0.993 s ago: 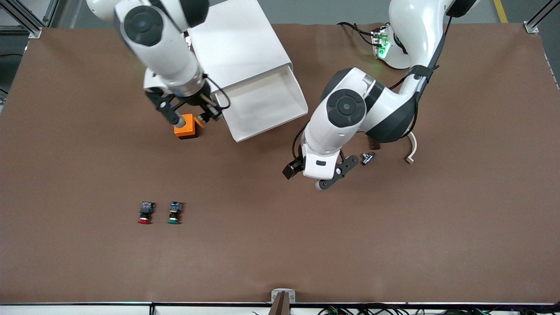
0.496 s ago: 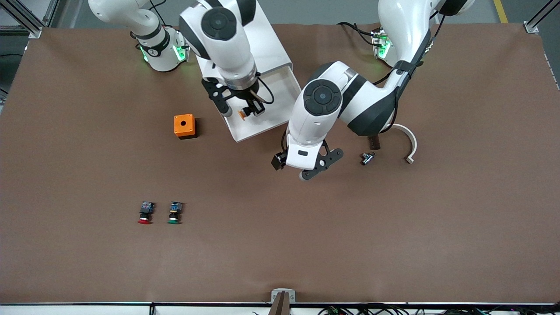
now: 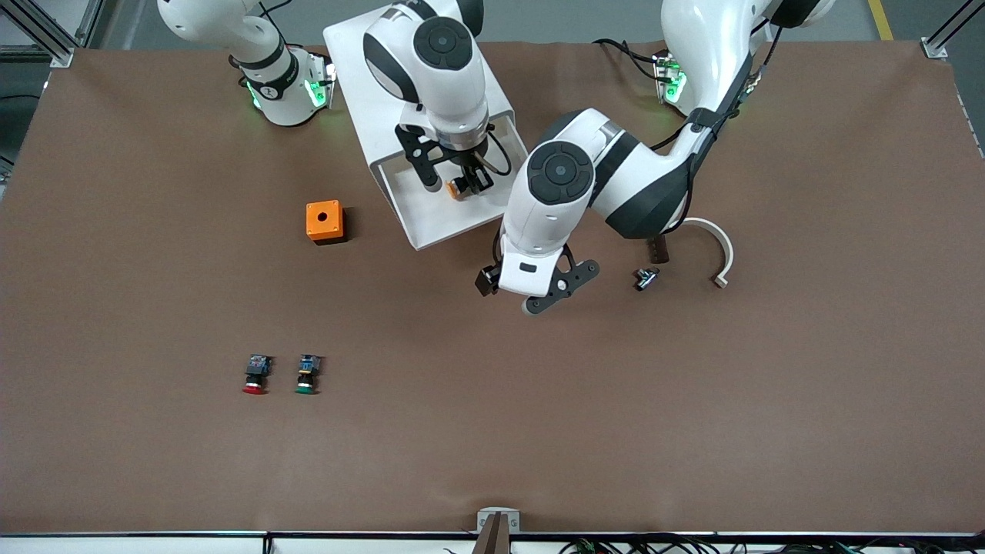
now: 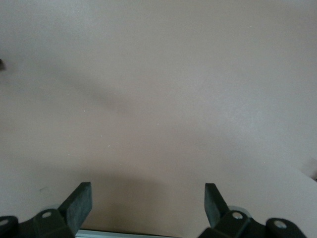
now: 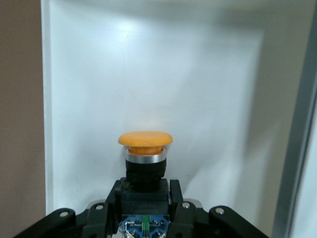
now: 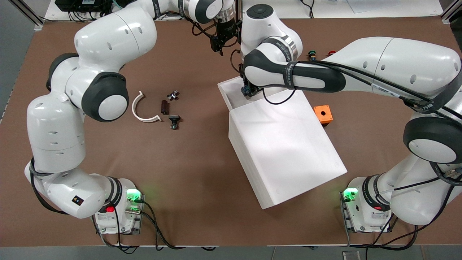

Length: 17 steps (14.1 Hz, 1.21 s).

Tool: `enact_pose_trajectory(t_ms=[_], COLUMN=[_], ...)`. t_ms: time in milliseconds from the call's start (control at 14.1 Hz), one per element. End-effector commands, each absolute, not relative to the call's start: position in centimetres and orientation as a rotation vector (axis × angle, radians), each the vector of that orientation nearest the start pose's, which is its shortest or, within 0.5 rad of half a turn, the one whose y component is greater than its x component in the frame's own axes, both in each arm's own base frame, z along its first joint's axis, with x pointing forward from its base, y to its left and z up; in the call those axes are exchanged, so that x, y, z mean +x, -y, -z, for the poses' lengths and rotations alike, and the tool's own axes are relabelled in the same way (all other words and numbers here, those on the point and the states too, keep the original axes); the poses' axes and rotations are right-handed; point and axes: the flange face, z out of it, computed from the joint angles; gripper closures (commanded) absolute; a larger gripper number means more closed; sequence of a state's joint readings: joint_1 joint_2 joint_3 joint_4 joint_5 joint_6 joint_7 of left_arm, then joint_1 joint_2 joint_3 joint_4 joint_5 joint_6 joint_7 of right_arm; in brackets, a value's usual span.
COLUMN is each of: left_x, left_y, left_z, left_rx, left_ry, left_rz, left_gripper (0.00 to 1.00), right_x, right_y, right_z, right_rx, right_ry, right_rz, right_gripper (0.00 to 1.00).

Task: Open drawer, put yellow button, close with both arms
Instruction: 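Lower the yellow button into the drawer and open the right gripper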

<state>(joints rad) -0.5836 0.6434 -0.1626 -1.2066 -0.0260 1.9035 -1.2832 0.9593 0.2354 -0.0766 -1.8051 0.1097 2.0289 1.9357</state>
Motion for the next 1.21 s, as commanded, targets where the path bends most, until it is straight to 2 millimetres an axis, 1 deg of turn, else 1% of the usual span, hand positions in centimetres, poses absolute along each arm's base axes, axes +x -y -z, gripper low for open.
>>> enact_pose_trajectory(t_ms=[0, 71, 142, 284, 355, 567, 638, 709, 780, 851, 993, 1135], left_x=[55.9, 55.9, 55.9, 55.9, 55.9, 55.9, 55.9, 55.9, 55.9, 55.9, 55.9, 55.9], left_y=[48.1, 48.1, 48.1, 48.2, 48.2, 48.2, 48.2, 48.2, 48.2, 48.1, 48.1, 48.2], left_z=[-41.6, -41.7, -41.7, -41.5, -41.4, -41.3, -41.3, -41.3, -41.3, -41.3, -41.3, -41.3], left_rx=[-3.122, -3.125, -3.125, -3.123, -3.123, -3.123, -3.122, -3.121, -3.120, -3.120, -3.120, -3.120], left_ry=[0.903, 0.901, 0.901, 0.909, 0.910, 0.914, 0.916, 0.917, 0.919, 0.925, 0.925, 0.926], left_rz=[-0.079, -0.079, -0.079, -0.087, -0.092, -0.095, -0.095, -0.098, -0.098, -0.100, -0.100, -0.102], left_gripper=[0.00, 0.00, 0.00, 0.00, 0.00, 0.00, 0.00, 0.00, 0.00, 0.00, 0.00, 0.00], right_x=[38.3, 38.5, 38.6, 39.3, 39.5, 39.8, 39.8, 40.0, 40.1, 40.1, 40.9, 42.8], right_y=[-48.9, -49.0, -49.1, -49.5, -49.7, -50.0, -50.0, -49.9, -49.9, -49.8, -49.4, -48.3], right_z=[-41.8, -42.1, -42.2, -42.5, -42.5, -42.3, -42.2, -42.2, -42.2, -42.2, -42.8, -44.0], right_rx=[-2.649, -2.643, -2.643, -2.630, -2.626, -2.625, -2.627, -2.623, -2.622, -2.625, -2.619, -2.622], right_ry=[-1.676, -1.674, -1.669, -1.670, -1.668, -1.669, -1.670, -1.673, -1.674, -1.673, -1.667, -1.619], right_rz=[-0.099, -0.097, -0.094, -0.090, -0.087, -0.085, -0.086, -0.085, -0.082, -0.082, -0.072, -0.067], right_gripper=[0.98, 0.97, 0.90, 0.95, 0.96, 0.95, 0.89, 0.51, 0.07, 0.00, 0.00, 0.00])
